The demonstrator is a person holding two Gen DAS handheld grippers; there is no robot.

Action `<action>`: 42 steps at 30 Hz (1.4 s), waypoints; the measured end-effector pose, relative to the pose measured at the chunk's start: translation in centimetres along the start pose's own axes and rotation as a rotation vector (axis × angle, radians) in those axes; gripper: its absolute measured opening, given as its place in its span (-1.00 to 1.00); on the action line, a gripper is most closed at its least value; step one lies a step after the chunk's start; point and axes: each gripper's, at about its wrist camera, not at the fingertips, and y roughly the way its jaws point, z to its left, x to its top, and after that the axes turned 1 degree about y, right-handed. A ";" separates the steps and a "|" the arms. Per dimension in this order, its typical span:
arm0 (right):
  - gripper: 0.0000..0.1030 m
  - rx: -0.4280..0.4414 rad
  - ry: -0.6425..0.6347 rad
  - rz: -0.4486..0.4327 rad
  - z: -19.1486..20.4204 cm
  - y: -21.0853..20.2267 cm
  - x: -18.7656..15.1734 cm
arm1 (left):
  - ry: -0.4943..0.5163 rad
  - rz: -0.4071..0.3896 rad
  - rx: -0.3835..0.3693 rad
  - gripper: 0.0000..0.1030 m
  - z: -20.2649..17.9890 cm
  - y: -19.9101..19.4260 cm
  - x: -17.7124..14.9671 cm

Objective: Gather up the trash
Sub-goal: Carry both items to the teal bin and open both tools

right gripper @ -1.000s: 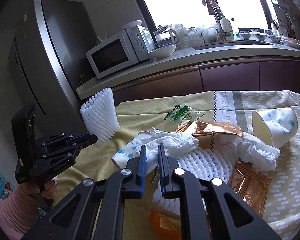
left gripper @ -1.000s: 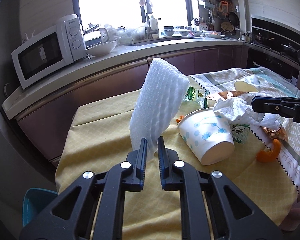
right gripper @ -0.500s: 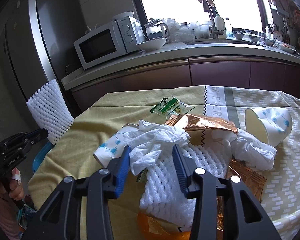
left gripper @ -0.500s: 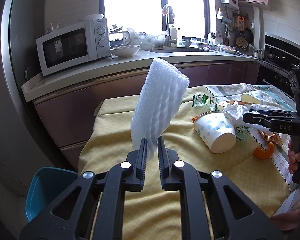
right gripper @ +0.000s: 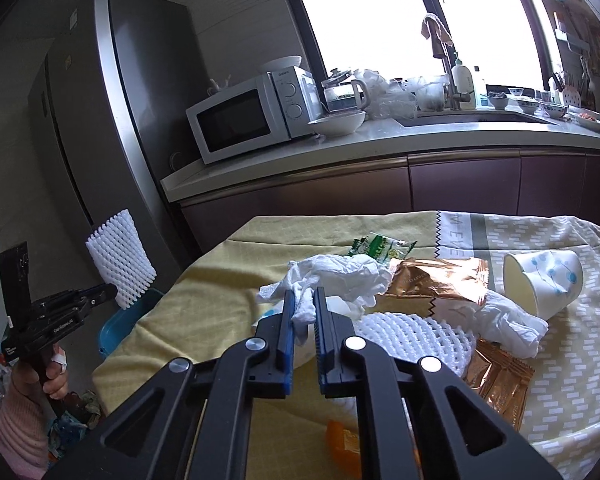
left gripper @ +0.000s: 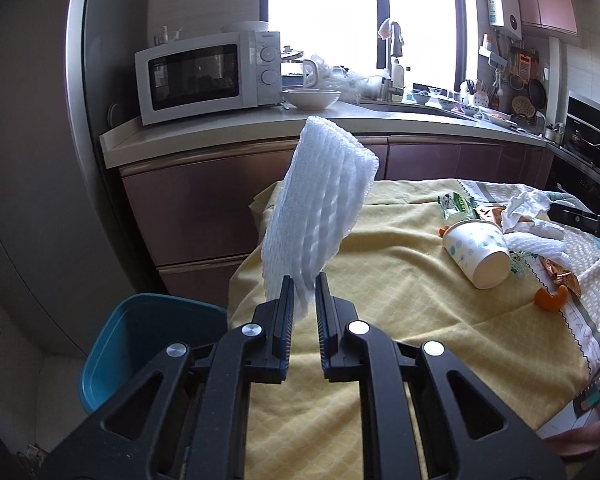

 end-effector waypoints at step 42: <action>-0.76 0.525 -0.289 0.469 26.8 22.5 -2.8 | -0.239 0.257 0.261 -0.72 15.5 5.1 -8.3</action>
